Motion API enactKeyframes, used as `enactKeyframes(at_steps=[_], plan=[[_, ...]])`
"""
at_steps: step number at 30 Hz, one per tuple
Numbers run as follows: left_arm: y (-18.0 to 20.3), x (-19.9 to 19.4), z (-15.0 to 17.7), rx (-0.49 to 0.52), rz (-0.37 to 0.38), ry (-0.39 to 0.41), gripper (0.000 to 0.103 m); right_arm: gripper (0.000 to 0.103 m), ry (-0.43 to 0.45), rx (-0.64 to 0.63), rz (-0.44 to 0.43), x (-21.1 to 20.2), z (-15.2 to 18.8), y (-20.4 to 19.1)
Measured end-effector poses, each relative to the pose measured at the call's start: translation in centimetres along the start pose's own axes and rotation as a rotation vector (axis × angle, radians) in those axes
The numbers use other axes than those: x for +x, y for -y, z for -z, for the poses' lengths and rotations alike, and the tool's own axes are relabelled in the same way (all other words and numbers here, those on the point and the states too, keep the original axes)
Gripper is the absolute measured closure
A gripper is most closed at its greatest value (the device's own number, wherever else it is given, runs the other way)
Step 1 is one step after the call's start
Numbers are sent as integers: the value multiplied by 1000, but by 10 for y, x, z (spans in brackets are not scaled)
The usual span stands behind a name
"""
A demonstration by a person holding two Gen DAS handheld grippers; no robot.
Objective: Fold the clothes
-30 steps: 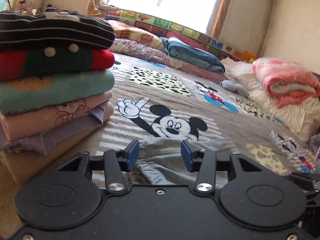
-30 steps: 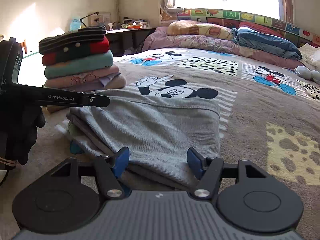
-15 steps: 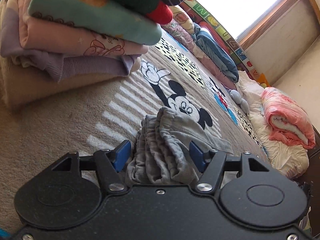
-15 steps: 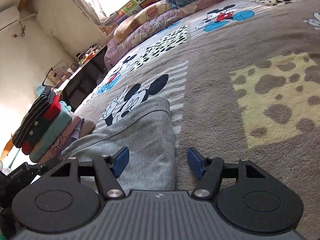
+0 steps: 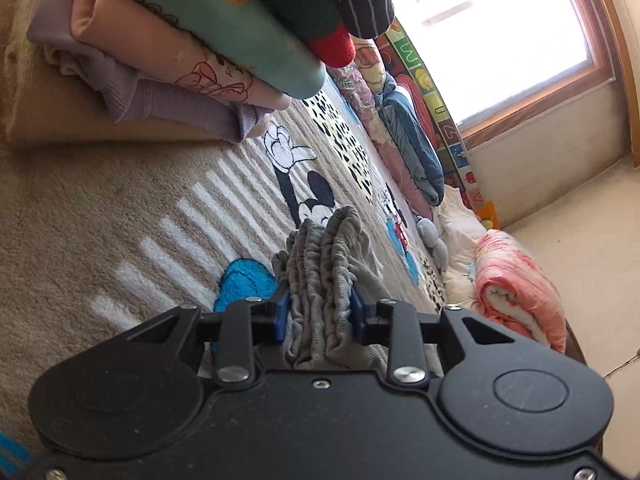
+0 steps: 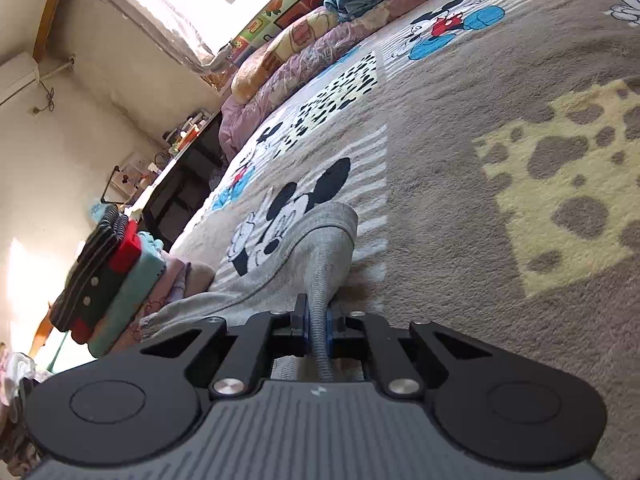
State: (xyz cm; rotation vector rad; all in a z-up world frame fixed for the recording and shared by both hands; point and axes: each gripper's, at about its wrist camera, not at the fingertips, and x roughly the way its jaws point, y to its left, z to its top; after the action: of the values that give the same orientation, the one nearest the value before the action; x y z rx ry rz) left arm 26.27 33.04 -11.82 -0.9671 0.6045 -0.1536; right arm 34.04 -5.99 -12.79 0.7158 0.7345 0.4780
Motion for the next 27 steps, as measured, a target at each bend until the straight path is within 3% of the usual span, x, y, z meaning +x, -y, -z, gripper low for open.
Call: enactKeyframes(at_steps=[2, 3, 6, 7, 9, 17, 19, 24, 27], plan=[[-5, 1, 2, -3, -23, -18, 71, 94, -12, -12, 32, 0, -1, -2], [-7, 2, 3, -4, -34, -26, 61, 90, -18, -18, 49, 1, -1, -3], [-13, 4, 7, -8, -67, -53, 51, 51, -41, -15, 88, 2, 0, -1], [-11, 2, 7, 8, -63, -57, 45, 50, -48, 7, 82, 3, 3, 5], [-6, -3, 7, 56, -73, -58, 38, 50, -53, 28, 59, 0, 12, 13], [-8, 0, 17, 50, -91, -51, 40, 50, -42, 60, 35, -1, 25, 19], [-8, 4, 20, 57, -95, -50, 53, 54, -38, 42, 57, 1, 27, 15], [-9, 4, 23, 53, -74, -39, 62, 55, -65, -11, 45, 6, 34, 3], [-9, 2, 22, 44, -42, -30, 67, 76, -68, -19, 39, 5, 36, 5]])
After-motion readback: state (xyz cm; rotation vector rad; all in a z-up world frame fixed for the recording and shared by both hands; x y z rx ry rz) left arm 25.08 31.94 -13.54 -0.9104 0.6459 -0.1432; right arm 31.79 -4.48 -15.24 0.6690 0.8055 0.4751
